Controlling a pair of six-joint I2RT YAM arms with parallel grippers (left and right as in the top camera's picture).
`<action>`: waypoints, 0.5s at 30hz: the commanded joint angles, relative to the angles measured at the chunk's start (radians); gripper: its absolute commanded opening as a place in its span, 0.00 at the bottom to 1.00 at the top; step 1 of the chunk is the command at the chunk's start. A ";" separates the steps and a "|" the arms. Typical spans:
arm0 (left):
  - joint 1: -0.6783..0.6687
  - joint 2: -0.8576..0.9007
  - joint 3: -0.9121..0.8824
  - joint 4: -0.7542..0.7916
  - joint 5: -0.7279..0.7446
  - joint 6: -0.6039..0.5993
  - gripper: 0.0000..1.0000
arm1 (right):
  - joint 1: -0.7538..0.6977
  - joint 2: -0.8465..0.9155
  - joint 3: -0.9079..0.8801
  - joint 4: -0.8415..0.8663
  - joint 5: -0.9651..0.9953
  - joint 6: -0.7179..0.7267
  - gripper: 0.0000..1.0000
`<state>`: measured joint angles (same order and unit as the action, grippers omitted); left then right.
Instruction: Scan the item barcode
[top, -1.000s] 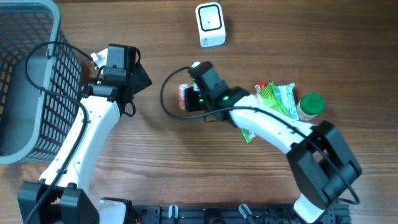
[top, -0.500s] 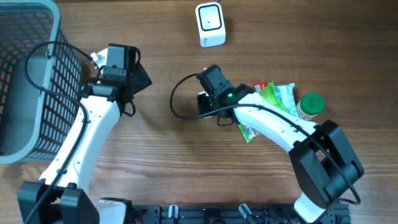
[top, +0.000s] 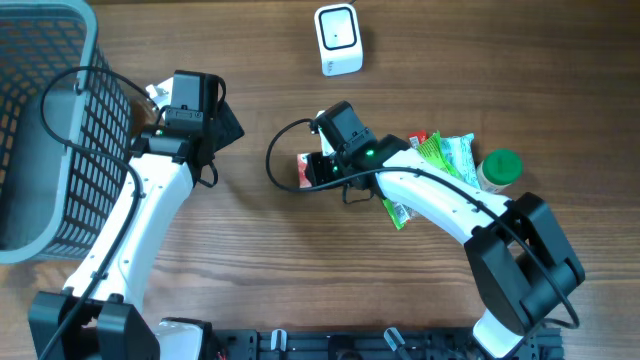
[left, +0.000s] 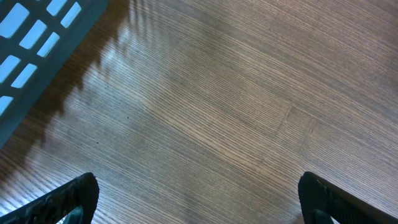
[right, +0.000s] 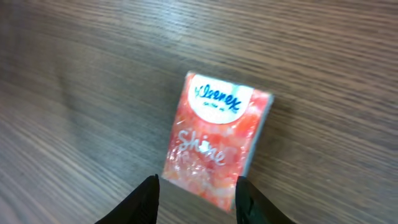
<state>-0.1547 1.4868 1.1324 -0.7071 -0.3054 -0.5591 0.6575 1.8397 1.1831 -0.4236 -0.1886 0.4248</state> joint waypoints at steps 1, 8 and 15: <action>0.004 0.001 -0.003 0.000 0.002 0.002 1.00 | -0.026 -0.005 -0.002 0.013 0.051 0.029 0.39; 0.004 0.001 -0.003 0.000 0.002 0.002 1.00 | -0.050 0.095 -0.002 0.096 -0.104 0.049 0.33; 0.004 0.001 -0.003 0.000 0.002 0.002 1.00 | -0.050 0.165 -0.002 0.110 -0.105 0.100 0.25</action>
<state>-0.1547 1.4868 1.1324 -0.7071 -0.3050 -0.5591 0.6064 1.9774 1.1831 -0.3099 -0.2741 0.5037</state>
